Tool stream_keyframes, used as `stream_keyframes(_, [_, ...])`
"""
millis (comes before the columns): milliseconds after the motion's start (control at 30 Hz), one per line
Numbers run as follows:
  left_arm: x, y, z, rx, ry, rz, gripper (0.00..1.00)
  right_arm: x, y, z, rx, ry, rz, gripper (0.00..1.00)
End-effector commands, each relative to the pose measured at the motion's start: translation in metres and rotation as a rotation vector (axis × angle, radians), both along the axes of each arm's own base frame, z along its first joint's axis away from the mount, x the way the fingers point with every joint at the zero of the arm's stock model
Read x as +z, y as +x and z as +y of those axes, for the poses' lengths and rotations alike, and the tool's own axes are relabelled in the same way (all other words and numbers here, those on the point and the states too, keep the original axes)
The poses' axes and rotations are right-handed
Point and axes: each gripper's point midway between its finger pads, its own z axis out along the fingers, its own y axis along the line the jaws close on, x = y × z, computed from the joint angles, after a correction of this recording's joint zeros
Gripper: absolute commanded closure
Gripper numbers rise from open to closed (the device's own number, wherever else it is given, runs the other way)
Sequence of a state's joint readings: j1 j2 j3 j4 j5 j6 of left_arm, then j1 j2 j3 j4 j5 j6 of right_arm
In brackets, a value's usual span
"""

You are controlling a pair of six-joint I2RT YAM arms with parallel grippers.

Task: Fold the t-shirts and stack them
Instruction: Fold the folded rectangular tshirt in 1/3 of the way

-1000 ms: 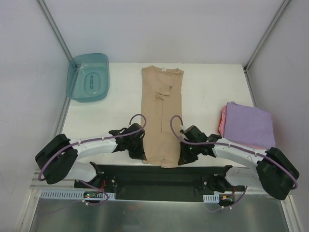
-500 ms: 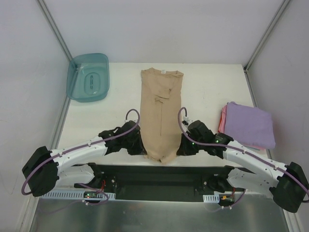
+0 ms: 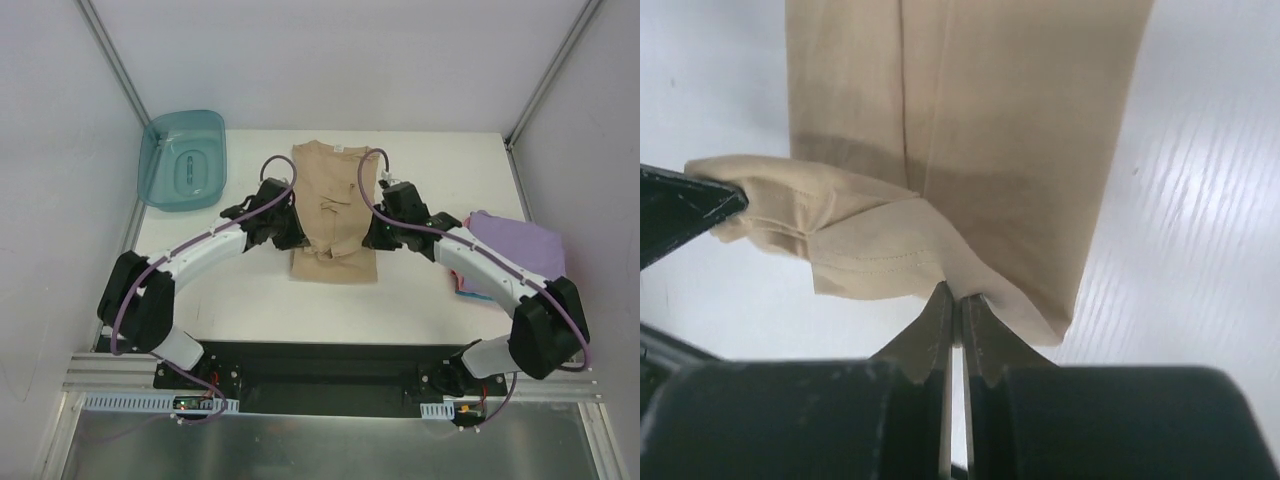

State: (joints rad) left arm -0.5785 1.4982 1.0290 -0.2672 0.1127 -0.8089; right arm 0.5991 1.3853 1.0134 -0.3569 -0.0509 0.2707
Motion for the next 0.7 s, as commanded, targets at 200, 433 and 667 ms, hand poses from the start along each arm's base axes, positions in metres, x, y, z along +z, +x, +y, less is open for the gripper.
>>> stream_keyframes(200, [0.0,0.07,0.003,-0.022,-0.012,-0.021,0.99,0.001,0.086,-0.004,-0.062,-0.048,-0.046,0.99])
stream_keyframes(433, [-0.009,0.1,0.01,0.001,0.029,-0.038,0.9,-0.016,0.114,-0.005,-0.078,-0.069,-0.022,0.99])
stream_keyframes(667, [-0.027,0.124,0.016,0.024,0.061,-0.026,0.71,-0.039,0.137,-0.006,-0.081,-0.121,0.008,0.93])
